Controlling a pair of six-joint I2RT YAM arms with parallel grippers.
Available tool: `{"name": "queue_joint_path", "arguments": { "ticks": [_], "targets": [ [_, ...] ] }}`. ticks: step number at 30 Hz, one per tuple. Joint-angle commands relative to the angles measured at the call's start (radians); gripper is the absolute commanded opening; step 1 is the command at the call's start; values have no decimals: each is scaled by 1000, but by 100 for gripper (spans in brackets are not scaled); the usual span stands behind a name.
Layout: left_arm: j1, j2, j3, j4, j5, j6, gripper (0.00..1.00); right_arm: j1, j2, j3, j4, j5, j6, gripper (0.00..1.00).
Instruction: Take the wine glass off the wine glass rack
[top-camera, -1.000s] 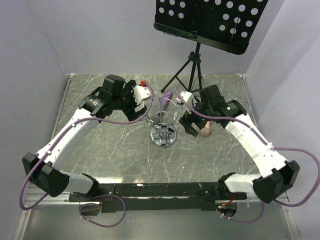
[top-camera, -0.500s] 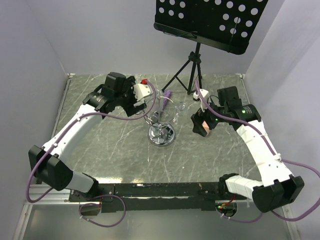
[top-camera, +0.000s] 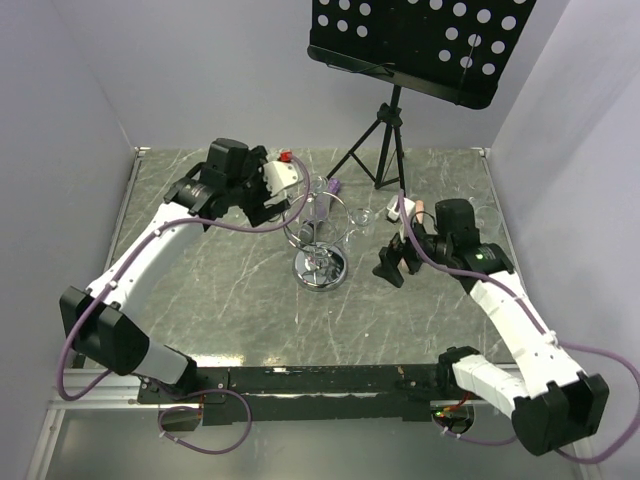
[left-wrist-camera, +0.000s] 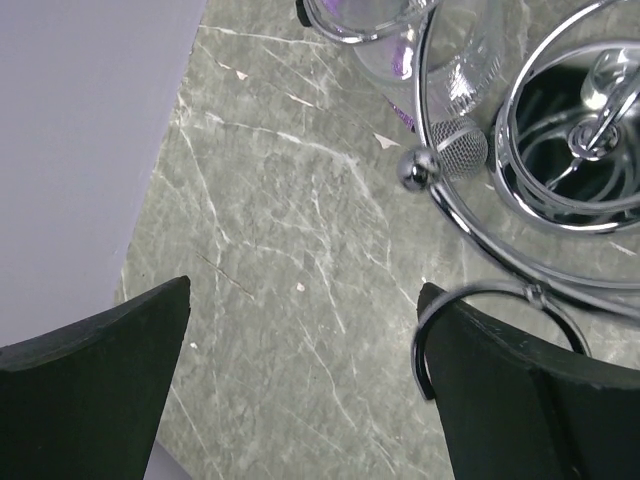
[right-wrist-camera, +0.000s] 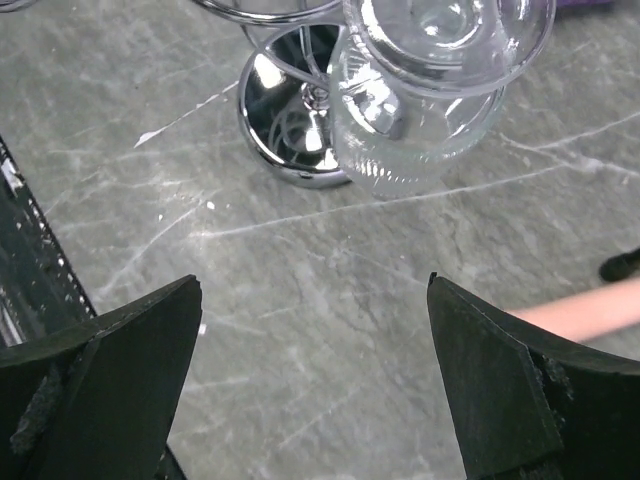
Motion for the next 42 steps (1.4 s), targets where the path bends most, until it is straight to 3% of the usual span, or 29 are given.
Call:
{"name": "queue_joint_path", "arguments": {
  "ticks": [1,12,22,34,37,42],
  "targets": [
    [2,-81,0,-65,-9,29,100,-9,26,-70,245,-58,65,100],
    [1,-148,-27,-113,106,3,100,-14,154,-121,502,-58,195,100],
    [-1,-177,-37,-105,72,-24,100,-12,223,-185,773,-42,376,100],
    [1,-160,5,-131,60,-30,100,-3,267,-239,947,-19,479,99],
    [2,-150,20,-136,59,-32,100,-3,252,-256,979,-9,522,91],
    [1,-148,16,-131,62,-34,100,-3,226,-264,977,-9,527,65]
  ]
}}
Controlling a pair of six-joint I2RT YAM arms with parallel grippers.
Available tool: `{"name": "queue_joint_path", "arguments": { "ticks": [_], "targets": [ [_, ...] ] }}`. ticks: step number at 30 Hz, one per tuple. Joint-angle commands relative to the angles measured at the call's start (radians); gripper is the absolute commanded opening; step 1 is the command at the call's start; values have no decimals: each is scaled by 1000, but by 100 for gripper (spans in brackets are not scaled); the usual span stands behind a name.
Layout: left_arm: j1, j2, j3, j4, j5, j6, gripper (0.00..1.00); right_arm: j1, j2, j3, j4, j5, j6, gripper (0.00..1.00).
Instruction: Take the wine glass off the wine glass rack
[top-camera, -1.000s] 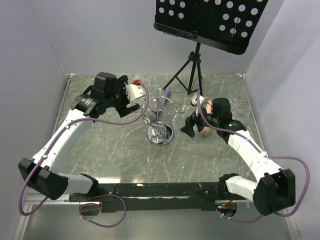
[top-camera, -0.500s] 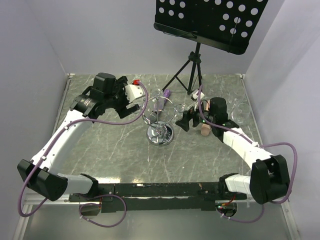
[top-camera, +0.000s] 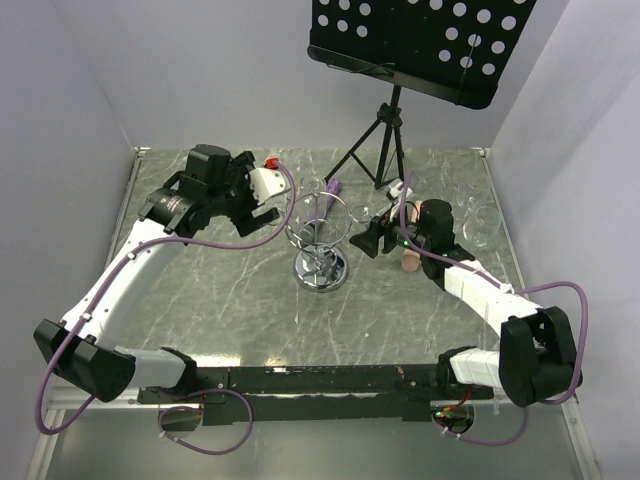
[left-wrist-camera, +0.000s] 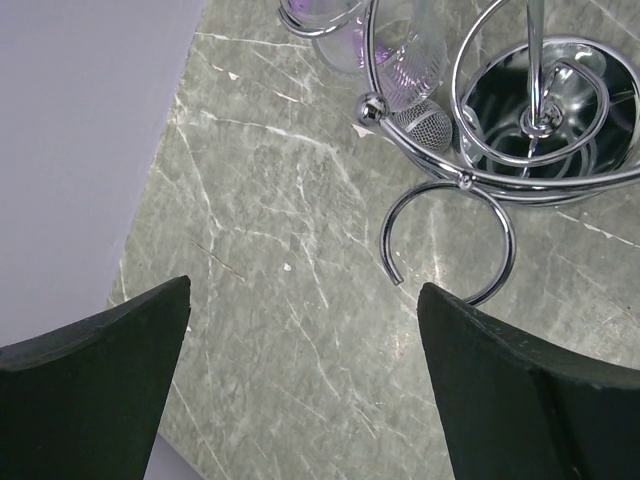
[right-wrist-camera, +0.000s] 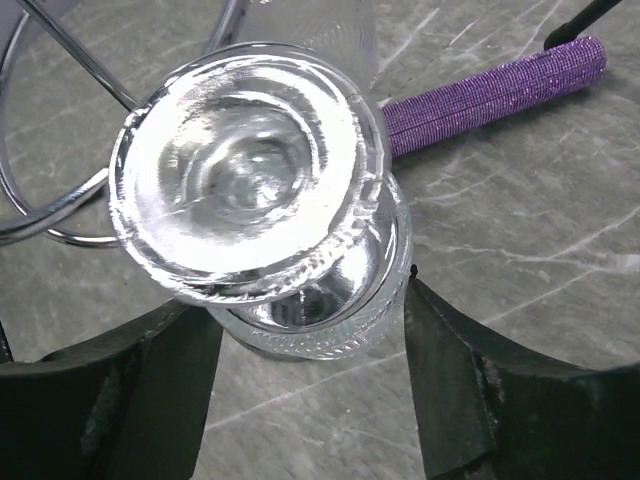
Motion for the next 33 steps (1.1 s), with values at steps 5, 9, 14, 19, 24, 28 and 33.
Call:
{"name": "queue_joint_path", "arguments": {
  "ticks": [5,9,14,19,24,28,33],
  "targets": [
    [-4,-9,22,-13,21,-25,100,-11,-65,16,20,41,-12,53],
    [-4,-17,5,-4,24,-26,100,-15,-73,39,-11,53,-49,48],
    [-4,-23,-4,-4,25,-29,100,-15,-80,49,-33,135,-94,43],
    [-4,-27,-14,-1,22,-29,100,-15,-91,53,-2,172,-133,42],
    [-1,-24,-10,-3,24,-31,100,-11,-85,73,35,184,-173,40],
    [-2,-24,-10,-1,24,-28,100,-7,-82,82,43,241,-192,39],
    [5,-26,-16,1,33,-34,100,-7,-74,82,58,282,-160,39]
  ]
}}
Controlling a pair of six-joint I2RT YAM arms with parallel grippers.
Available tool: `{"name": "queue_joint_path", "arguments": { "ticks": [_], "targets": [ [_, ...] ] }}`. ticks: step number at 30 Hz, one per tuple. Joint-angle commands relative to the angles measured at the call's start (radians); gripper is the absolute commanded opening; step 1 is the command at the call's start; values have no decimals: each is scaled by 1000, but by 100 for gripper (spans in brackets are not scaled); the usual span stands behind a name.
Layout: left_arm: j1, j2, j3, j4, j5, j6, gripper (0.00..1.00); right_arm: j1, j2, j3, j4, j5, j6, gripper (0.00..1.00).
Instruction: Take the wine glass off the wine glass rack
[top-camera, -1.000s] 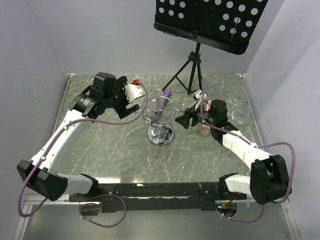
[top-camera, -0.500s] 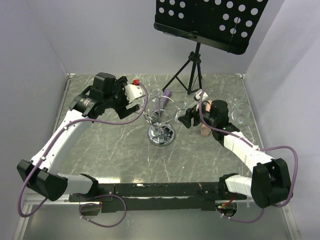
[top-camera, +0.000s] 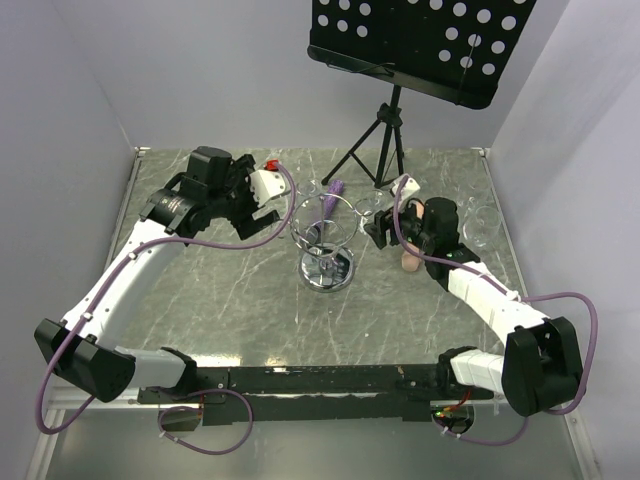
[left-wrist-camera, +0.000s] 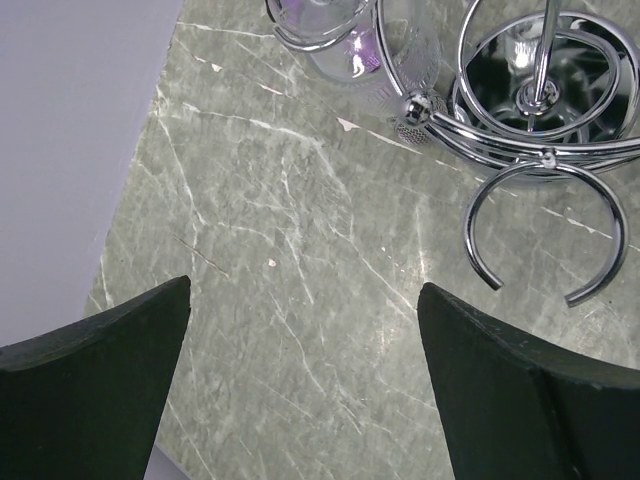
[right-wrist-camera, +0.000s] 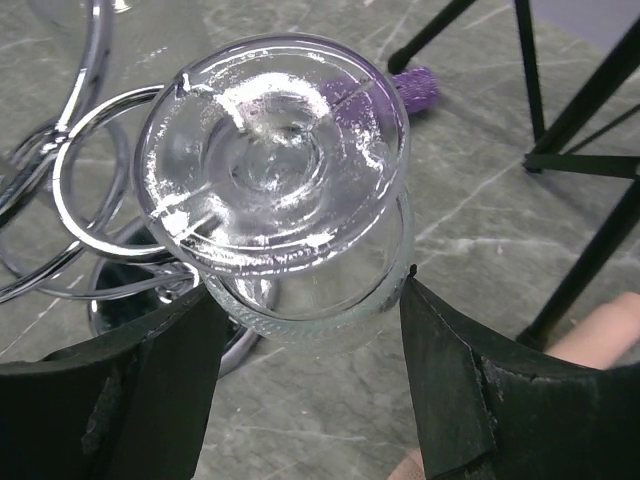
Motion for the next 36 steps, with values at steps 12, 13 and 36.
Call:
{"name": "queue_joint_path", "arguments": {
  "ticks": [12,13,36],
  "targets": [
    [10,-31,-13,13,28,-19,100,-19,34,102,97,59,73,33],
    [10,-31,-16,13,30,-17,100,-21,36,105,94,56,80,29],
    [17,-26,-31,24,36,-17,100,-65,33,43,-117,-71,-104,54]
  ]
}}
